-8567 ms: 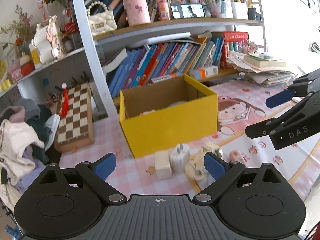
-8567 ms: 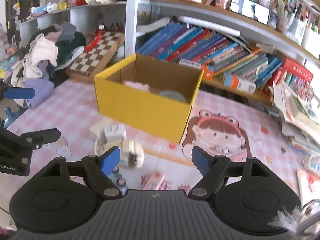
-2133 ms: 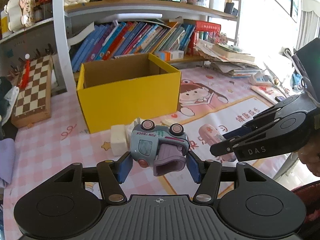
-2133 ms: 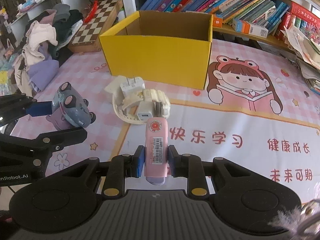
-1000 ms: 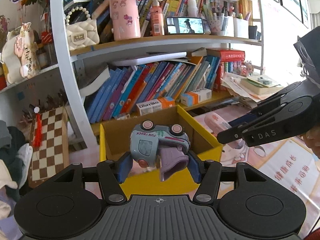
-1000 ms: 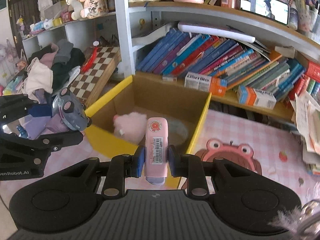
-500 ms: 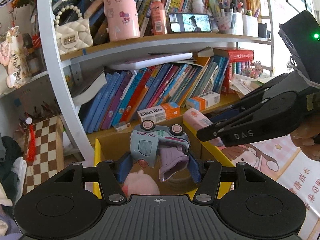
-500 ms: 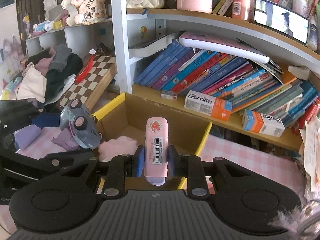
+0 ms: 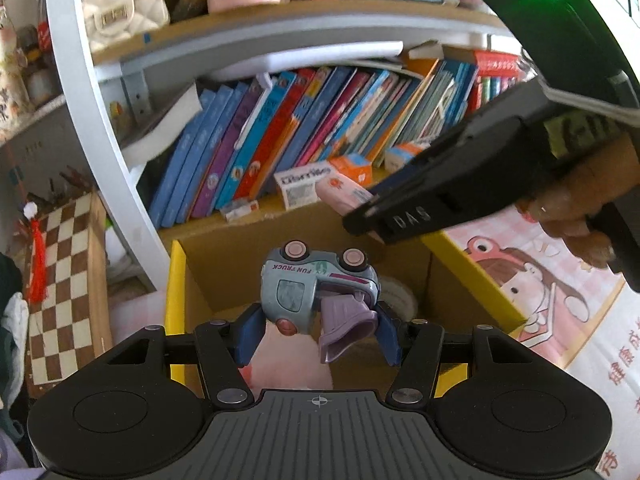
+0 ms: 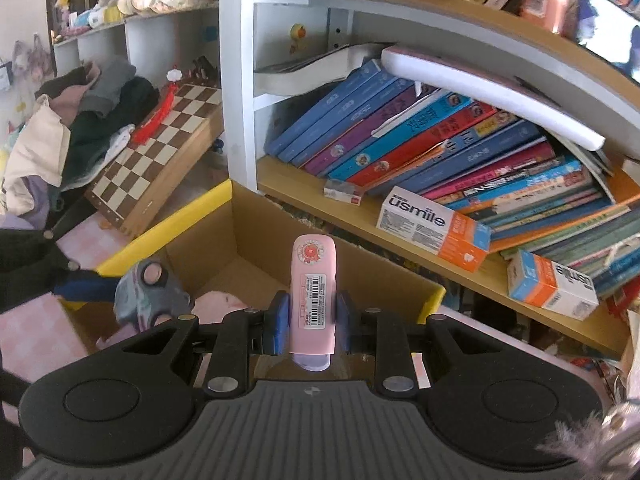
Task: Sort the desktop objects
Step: 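Open the right gripper to drop the eraser into the box while the left gripper releases the truck, then withdraw both grippers from the box back toward the desk objects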
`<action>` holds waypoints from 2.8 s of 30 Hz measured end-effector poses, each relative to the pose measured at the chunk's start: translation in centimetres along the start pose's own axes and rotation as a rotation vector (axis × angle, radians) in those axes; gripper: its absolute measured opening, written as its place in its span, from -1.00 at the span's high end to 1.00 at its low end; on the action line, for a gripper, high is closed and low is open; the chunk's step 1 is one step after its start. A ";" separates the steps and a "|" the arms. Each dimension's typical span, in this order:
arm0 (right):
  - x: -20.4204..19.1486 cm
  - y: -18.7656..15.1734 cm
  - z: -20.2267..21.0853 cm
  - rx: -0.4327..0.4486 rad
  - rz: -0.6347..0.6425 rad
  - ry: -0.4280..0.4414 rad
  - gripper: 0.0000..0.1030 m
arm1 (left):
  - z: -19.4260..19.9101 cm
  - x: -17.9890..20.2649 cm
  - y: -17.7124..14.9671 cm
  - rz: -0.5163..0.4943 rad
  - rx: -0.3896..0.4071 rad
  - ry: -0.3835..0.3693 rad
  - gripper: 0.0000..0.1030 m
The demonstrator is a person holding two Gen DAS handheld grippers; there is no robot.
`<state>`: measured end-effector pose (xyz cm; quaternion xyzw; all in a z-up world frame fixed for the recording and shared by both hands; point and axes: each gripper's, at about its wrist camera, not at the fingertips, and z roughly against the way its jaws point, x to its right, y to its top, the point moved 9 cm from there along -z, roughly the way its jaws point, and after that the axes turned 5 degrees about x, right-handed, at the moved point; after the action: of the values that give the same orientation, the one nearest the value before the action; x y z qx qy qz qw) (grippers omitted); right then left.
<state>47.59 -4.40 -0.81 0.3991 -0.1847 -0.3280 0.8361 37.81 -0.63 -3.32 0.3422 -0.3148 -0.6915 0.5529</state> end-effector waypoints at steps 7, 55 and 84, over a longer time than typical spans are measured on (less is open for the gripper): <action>-0.5 0.0 -4.6 -0.070 0.029 0.033 0.55 | -2.3 0.5 -0.7 -0.025 -0.057 -0.012 -0.12; 0.1 -0.6 -7.8 -0.166 -0.012 0.019 -0.37 | -2.2 -1.9 -1.0 0.060 -0.083 0.078 -0.80; -3.4 -2.9 10.8 0.095 -0.113 -0.136 -0.44 | 12.4 -1.9 -2.4 0.031 0.140 0.071 -0.80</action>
<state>37.82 -9.25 3.35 0.4249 -0.2336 -0.3920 0.7818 26.65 2.39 2.01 0.3992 -0.3480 -0.6466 0.5491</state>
